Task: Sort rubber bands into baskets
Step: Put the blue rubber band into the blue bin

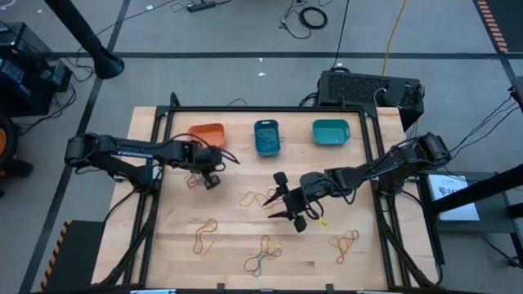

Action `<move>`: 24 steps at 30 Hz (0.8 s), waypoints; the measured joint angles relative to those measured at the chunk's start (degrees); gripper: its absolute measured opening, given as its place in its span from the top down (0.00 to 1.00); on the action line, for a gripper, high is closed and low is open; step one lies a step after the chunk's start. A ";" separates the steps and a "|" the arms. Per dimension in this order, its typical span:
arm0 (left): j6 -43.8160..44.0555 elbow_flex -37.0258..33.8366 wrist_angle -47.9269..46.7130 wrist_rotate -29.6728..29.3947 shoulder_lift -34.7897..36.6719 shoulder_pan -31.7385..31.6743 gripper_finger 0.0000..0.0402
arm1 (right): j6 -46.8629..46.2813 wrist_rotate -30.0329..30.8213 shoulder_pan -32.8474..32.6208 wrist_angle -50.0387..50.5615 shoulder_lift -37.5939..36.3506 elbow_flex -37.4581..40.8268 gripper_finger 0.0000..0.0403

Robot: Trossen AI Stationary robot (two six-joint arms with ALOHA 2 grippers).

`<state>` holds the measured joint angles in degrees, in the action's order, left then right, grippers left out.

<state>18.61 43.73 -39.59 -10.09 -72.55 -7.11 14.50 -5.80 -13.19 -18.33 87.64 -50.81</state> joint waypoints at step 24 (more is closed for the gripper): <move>-4.89 11.64 4.89 -2.52 3.21 -0.63 0.99 | -0.28 0.02 0.07 0.96 0.02 0.00 0.56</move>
<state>13.72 55.37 -34.70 -12.60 -69.34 -7.74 14.22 -5.78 -13.13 -17.37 87.66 -50.81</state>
